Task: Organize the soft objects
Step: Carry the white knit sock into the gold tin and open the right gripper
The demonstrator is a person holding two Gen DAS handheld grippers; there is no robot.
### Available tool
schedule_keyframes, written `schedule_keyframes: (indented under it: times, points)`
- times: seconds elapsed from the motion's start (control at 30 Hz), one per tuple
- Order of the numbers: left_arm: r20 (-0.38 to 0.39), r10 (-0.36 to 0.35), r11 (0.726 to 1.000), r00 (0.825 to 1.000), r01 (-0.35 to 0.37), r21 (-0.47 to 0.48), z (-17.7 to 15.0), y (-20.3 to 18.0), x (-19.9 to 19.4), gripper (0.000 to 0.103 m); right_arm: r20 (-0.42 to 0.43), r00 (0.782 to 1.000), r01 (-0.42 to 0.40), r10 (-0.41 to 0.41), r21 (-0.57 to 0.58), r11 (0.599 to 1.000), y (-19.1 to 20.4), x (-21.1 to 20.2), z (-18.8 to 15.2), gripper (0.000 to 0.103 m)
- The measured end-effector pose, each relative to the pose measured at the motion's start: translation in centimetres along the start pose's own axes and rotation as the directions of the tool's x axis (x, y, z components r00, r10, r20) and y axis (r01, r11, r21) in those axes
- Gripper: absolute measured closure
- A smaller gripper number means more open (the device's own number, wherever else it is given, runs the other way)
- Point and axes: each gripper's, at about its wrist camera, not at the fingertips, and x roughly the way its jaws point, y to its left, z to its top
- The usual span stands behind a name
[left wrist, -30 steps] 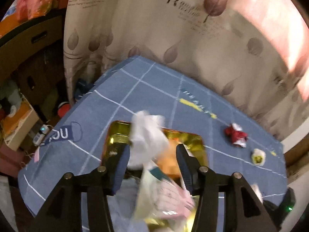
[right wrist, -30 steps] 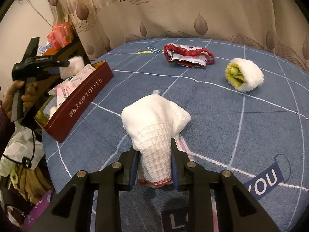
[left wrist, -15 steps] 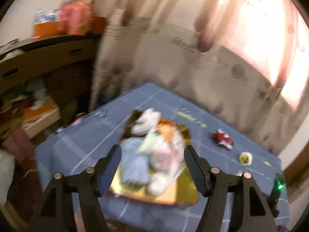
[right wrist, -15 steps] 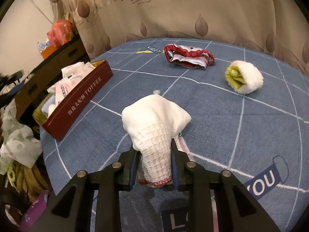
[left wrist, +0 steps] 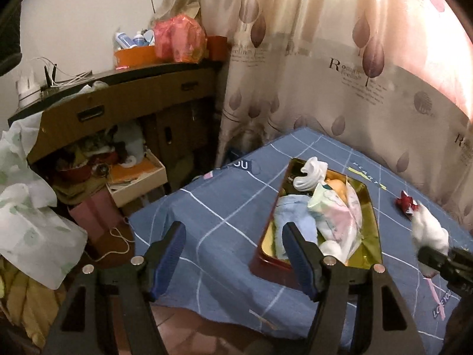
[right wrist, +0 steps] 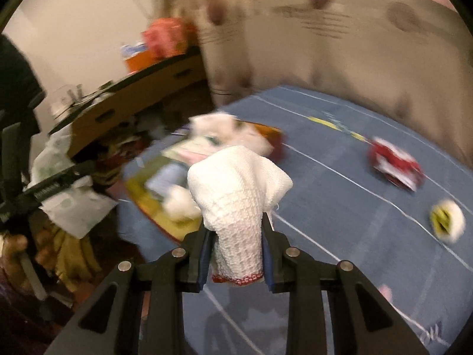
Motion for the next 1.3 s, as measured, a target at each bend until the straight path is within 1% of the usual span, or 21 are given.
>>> schedule_keyframes:
  times: [0.13,0.2,0.27,0.37,0.43,0.5,0.57,0.7,0.77,0.83,0.87,0.93,1.0,1.1,1.17,1.2,1.3]
  points:
    - [-0.020,-0.036,0.999,0.999,0.036,-0.014,0.1,0.2,0.4,0.033,-0.029,0.997,-0.077,0.075,-0.058,0.995,4.1,3.0,1.9,0.077]
    - [-0.027,-0.036,0.999,0.999,0.036,0.004,0.0,0.1,0.6,0.033,-0.050,0.995,-0.090,0.086,-0.084,0.992,5.6,4.4,2.3,0.077]
    - [-0.033,-0.030,0.999,0.999,0.031,0.022,0.0,-0.1,0.7,0.033,-0.082,0.991,-0.109,0.102,-0.083,0.991,6.9,6.2,2.7,0.077]
    - [-0.039,-0.040,0.999,0.998,0.041,0.016,0.0,0.0,1.0,0.033,-0.122,0.986,-0.122,0.112,-0.073,0.990,8.0,8.2,2.7,0.077]
    - [-0.052,-0.043,0.999,0.998,0.044,0.007,0.0,0.2,1.2,0.033,-0.142,0.985,-0.110,0.096,-0.089,0.990,8.8,9.5,2.9,0.077]
    - [-0.069,-0.052,0.999,0.996,0.052,0.000,-0.1,0.3,1.6,0.033,-0.178,0.981,-0.090,0.073,-0.091,0.992,8.8,11.0,3.3,0.077]
    - [-0.081,-0.050,0.999,0.995,0.050,0.000,-0.2,0.3,1.9,0.033,-0.191,0.980,-0.080,0.062,-0.093,0.992,8.6,12.2,3.7,0.077]
    - [-0.103,-0.047,0.999,0.994,0.049,0.018,-0.5,0.0,2.4,0.033,-0.194,0.980,-0.062,0.038,-0.119,0.991,9.2,13.6,4.4,0.077]
    - [-0.104,-0.048,0.998,0.993,0.051,0.027,-0.6,-0.3,2.3,0.033,-0.197,0.980,-0.055,0.029,-0.132,0.990,9.4,14.3,4.3,0.075]
    - [-0.092,-0.039,0.998,0.995,0.043,0.039,-0.6,-0.4,2.2,0.033,-0.198,0.978,-0.082,0.059,-0.110,0.991,9.1,14.3,4.2,0.067]
    - [-0.087,-0.036,0.998,0.996,0.040,0.044,-0.6,-0.5,2.1,0.033,-0.193,0.978,-0.095,0.074,-0.097,0.991,8.8,14.1,4.2,0.066]
    - [-0.083,-0.030,0.998,0.996,0.035,0.051,-0.7,-0.5,2.1,0.033,-0.172,0.980,-0.118,0.104,-0.075,0.990,8.3,13.4,4.1,0.053]
    - [-0.087,-0.030,0.998,0.996,0.034,0.050,-0.8,-0.5,2.1,0.033,-0.133,0.985,-0.121,0.111,-0.065,0.991,8.1,12.2,4.1,0.051]
    - [-0.097,-0.027,0.998,0.995,0.032,0.052,-0.8,-0.5,2.4,0.033,-0.064,0.989,-0.135,0.132,-0.046,0.990,7.6,9.6,3.9,0.041]
    - [-0.105,-0.027,0.998,0.994,0.033,0.057,-0.8,-0.6,2.5,0.033,0.006,0.992,-0.126,0.126,-0.013,0.992,6.5,7.1,3.5,0.033]
    - [-0.112,-0.027,0.998,0.993,0.034,0.061,-0.9,-0.7,2.6,0.033,0.022,0.992,-0.124,0.124,0.003,0.992,6.1,6.5,3.4,0.030]
    - [-0.122,-0.018,0.997,0.992,0.027,0.074,-1.0,-0.9,2.7,0.033,0.049,0.993,-0.107,0.103,0.082,0.991,3.3,4.5,2.5,0.030]
